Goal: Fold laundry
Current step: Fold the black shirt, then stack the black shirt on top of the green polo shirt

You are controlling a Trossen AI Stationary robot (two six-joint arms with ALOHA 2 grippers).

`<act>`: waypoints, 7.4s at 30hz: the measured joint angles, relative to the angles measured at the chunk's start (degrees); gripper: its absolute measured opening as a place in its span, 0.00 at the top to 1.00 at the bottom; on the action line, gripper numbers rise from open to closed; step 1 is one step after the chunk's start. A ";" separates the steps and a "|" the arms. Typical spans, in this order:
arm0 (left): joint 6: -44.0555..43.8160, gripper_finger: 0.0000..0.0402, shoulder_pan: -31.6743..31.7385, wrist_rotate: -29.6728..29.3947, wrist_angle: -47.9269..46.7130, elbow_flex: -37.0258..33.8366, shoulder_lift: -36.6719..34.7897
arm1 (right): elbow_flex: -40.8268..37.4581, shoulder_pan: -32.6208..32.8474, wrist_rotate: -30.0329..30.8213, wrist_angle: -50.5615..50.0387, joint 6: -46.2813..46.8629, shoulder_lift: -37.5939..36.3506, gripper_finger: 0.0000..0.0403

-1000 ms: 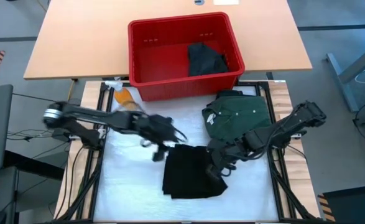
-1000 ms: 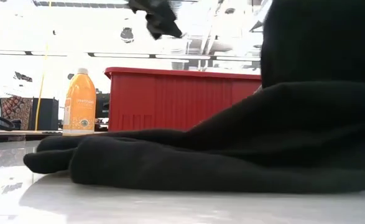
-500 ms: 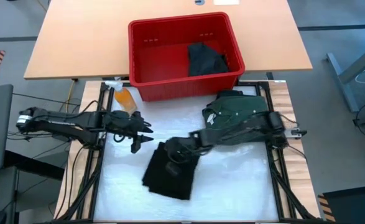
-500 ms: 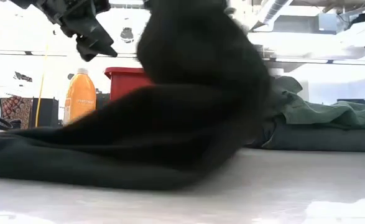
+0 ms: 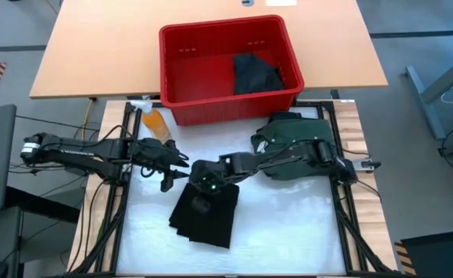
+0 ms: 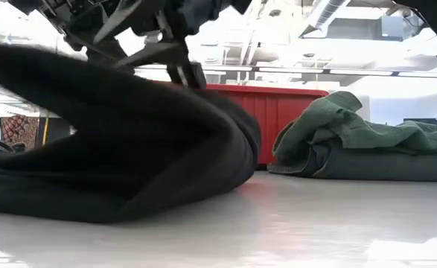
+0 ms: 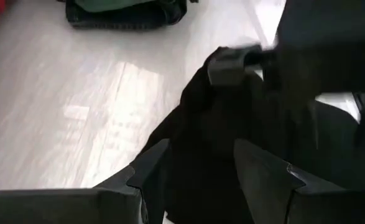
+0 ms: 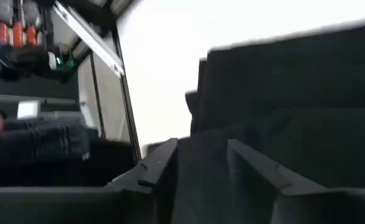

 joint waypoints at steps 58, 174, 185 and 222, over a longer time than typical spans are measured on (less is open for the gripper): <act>-7.59 0.58 7.12 8.90 -4.36 20.31 21.14 | -43.25 16.22 36.11 15.16 3.67 -31.89 0.63; -43.99 1.00 -14.39 -10.43 26.39 4.48 7.80 | -43.25 11.12 34.36 -9.58 -12.76 -46.82 0.47; -44.15 1.00 -9.54 -2.59 32.90 4.48 7.76 | -50.34 10.54 32.63 6.97 -13.79 -44.76 0.47; -32.09 1.00 -9.45 -5.32 -10.48 1.92 20.20 | -60.15 10.70 37.60 51.74 37.21 -22.92 0.33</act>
